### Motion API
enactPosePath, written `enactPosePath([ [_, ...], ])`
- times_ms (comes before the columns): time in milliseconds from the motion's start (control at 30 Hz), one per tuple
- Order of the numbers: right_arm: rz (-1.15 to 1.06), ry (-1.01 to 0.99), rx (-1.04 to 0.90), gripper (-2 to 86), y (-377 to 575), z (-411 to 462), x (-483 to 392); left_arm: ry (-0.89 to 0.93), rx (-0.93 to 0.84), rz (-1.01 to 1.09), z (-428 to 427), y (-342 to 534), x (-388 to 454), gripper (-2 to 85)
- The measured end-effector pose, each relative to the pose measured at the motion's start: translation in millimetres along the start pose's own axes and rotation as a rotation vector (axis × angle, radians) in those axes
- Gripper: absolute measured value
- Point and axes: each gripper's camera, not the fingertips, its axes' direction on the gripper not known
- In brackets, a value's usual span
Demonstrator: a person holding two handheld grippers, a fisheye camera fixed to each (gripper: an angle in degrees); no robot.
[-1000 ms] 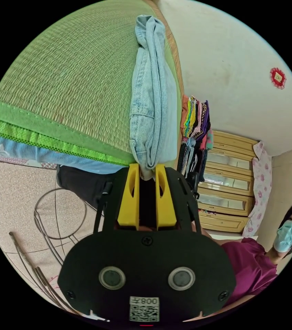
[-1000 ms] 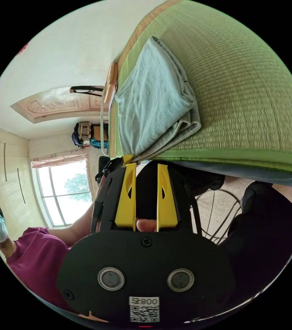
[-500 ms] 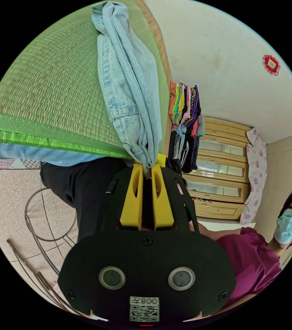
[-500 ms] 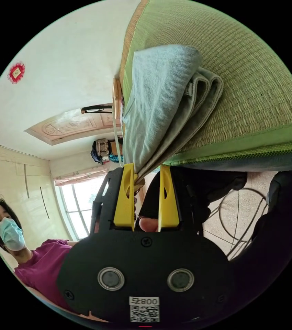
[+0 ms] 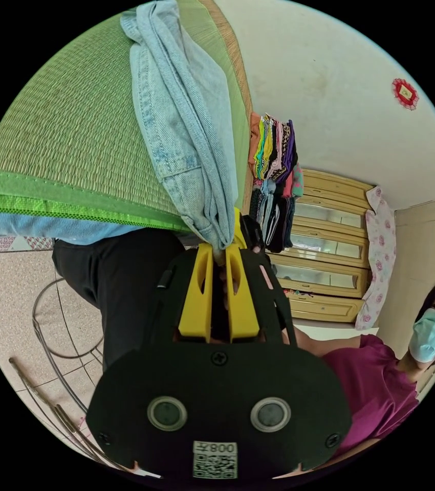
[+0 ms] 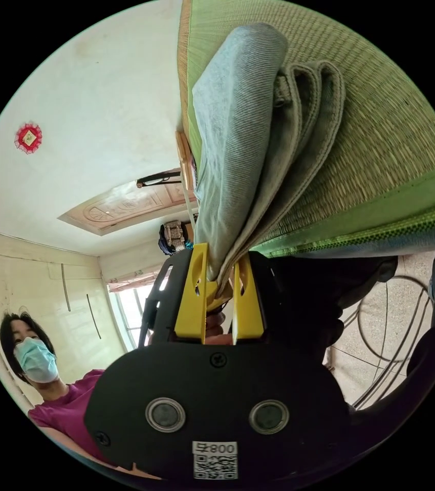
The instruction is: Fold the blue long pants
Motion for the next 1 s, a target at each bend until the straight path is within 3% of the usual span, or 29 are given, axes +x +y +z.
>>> enactPosePath([
  [233, -0.034, 0.027, -0.015, 3.8, 2, -8, -3, 0.035, 0.007, 0.034, -13, 28, 3, 6.3],
  [667, -0.037, 0.061, 0.005, 3.3, 19, -64, -6, 0.155, 0.402, -0.094, -100, 51, -50, 13.0],
  [1000, -0.042, 0.028, 0.001, 2.9, 26, -83, -33, 0.260, 0.420, -0.184, -89, 69, -87, 15.9],
])
